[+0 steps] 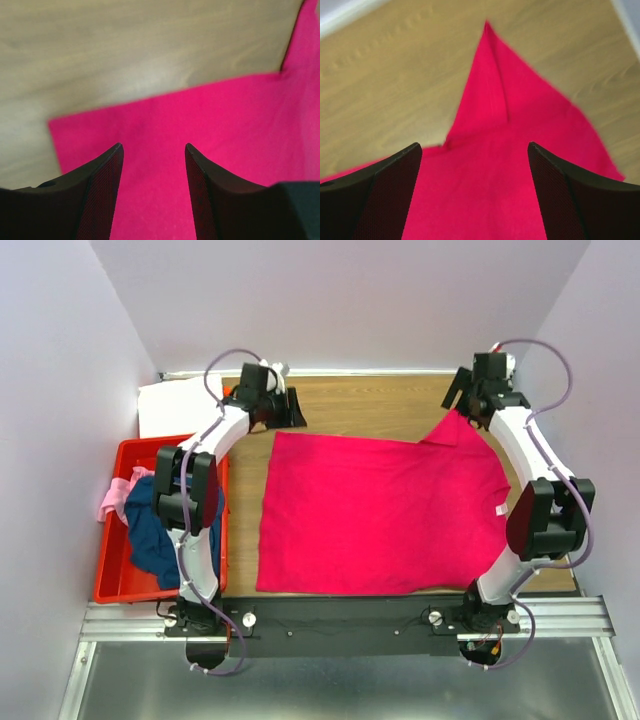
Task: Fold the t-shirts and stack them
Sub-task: Flatten the tshirt out
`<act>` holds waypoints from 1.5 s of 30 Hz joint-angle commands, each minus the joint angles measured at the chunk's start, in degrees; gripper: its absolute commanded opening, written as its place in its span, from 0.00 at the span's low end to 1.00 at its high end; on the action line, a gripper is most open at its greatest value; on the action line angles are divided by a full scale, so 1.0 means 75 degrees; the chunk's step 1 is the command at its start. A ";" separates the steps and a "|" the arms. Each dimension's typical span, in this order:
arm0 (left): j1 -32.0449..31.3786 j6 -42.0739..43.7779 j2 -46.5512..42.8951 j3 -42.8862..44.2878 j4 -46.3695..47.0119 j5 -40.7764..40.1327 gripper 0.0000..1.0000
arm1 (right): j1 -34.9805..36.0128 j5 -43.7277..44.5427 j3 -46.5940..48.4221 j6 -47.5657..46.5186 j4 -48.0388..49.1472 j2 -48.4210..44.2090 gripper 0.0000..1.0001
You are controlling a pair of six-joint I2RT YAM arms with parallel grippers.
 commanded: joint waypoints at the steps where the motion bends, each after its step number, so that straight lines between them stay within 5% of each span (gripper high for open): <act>1: -0.0113 0.0099 0.0127 -0.0607 -0.0292 0.0267 0.60 | -0.0018 -0.0930 -0.1221 0.0868 -0.0209 -0.0107 0.92; 10: -0.0101 0.0603 0.1474 0.0061 -0.1067 0.0841 0.60 | -0.0018 -0.1001 -0.2103 0.1278 -0.0209 0.0242 0.92; 18: 0.0004 0.0345 0.2318 0.0458 -0.0844 0.0712 0.60 | -0.0041 -0.0989 -0.1355 0.1208 -0.0221 0.1812 0.92; 28: 0.0415 -0.0112 0.3571 0.2508 -0.0985 0.1004 0.60 | -0.0252 -0.1492 0.1375 0.1126 -0.0502 0.4154 0.92; 35: 0.0450 -0.0346 0.4557 0.4629 -0.0763 0.1766 0.59 | -0.0252 -0.2884 0.4210 0.0881 -0.0725 0.5831 0.92; 40: 0.0450 -0.0499 0.4243 0.4655 0.0397 0.2223 0.60 | -0.0252 -0.3473 0.5722 0.0518 -0.0713 0.6209 0.92; 45: 0.0438 -0.0219 0.3399 0.4351 0.0855 0.2154 0.60 | -0.0252 -0.3813 0.5796 -0.0162 -0.0690 0.5520 0.92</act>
